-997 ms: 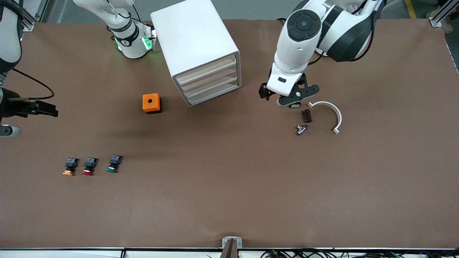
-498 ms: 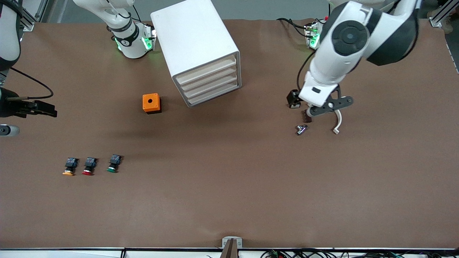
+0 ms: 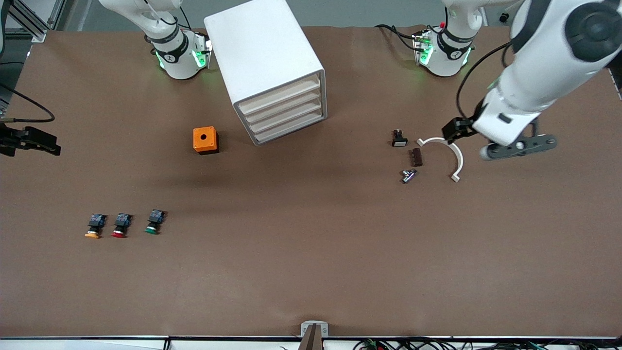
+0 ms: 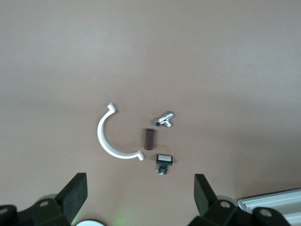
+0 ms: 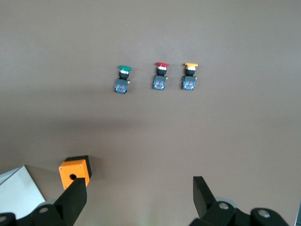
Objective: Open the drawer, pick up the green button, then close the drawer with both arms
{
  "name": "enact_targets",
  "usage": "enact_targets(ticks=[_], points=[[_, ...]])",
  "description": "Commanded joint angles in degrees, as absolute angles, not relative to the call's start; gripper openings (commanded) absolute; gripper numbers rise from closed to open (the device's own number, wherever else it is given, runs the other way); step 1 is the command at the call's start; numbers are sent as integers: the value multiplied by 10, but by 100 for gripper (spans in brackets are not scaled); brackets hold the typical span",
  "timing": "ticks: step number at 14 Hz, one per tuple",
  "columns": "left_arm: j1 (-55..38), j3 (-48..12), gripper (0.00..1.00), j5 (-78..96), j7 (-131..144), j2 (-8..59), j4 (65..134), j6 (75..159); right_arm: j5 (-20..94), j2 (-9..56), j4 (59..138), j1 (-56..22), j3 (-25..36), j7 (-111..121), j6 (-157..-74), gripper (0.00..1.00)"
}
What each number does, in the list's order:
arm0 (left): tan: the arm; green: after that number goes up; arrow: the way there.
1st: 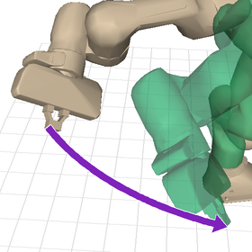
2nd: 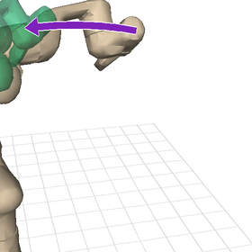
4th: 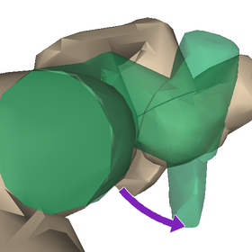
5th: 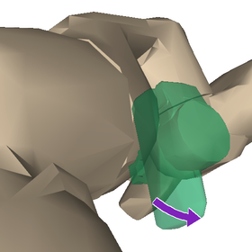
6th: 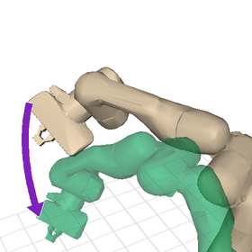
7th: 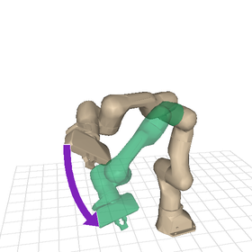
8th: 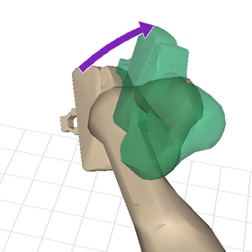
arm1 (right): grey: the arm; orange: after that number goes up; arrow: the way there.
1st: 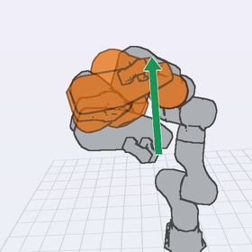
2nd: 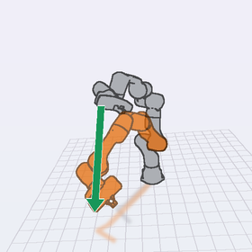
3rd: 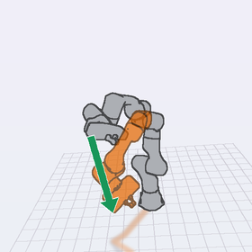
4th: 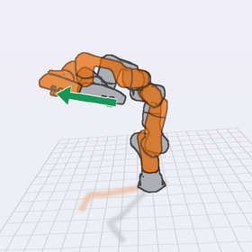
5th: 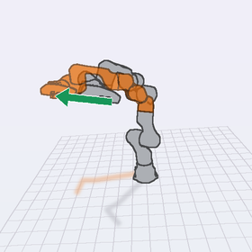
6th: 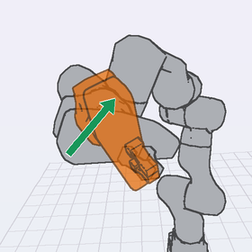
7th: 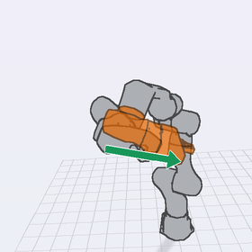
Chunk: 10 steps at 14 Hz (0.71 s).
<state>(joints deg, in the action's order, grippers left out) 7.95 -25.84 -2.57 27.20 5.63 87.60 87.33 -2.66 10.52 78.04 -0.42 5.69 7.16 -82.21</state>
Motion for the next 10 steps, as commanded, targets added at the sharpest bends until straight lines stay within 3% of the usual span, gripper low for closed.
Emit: enact_targets(ticks=[1, 10], points=[[91, -259, 100, -31, 252, 54, 834, 812, -32, 105, 734, -4, 54, 73, -772, 100], [120, -264, 100, -22, 197, 11, 832, 794, -12, 74, 748, 21, 57, 76, -737, 100]])
